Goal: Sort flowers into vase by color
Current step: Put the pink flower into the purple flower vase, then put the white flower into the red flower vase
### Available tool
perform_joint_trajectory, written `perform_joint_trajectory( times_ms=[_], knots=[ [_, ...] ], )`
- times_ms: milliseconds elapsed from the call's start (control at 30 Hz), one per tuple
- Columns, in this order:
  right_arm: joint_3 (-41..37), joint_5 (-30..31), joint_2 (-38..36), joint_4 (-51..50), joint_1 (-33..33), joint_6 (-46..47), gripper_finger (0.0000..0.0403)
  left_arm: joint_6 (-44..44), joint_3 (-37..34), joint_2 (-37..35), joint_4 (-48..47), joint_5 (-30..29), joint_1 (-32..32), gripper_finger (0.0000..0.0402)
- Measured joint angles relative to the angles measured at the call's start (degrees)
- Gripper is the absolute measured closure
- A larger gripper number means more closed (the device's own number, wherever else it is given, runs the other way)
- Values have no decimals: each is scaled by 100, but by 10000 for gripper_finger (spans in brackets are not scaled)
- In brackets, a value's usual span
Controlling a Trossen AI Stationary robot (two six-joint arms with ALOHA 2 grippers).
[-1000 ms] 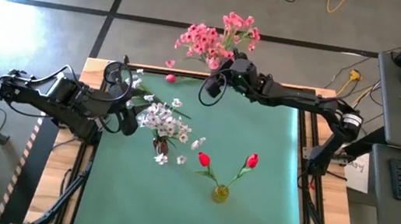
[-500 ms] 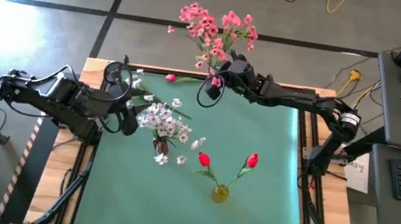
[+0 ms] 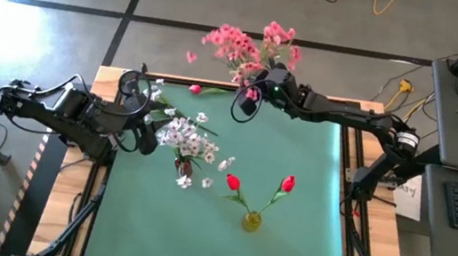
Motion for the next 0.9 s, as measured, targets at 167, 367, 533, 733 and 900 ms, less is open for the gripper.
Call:
perform_joint_trajectory(
  times_ms=[167,367,533,733,900],
  knots=[
    [0,1,-8,-1,-6,20,388,0,0,-1,-2,0,0,208],
    [0,1,11,3,-7,68,387,0,0,0,-2,1,0,208],
    [0,8,11,-12,-7,63,380,0,0,0,0,1,0,208],
    [0,71,43,-145,-7,82,320,0,0,0,0,1,0,208],
    [0,86,-84,-148,59,72,268,0,0,0,-2,1,0,208]
  ],
)
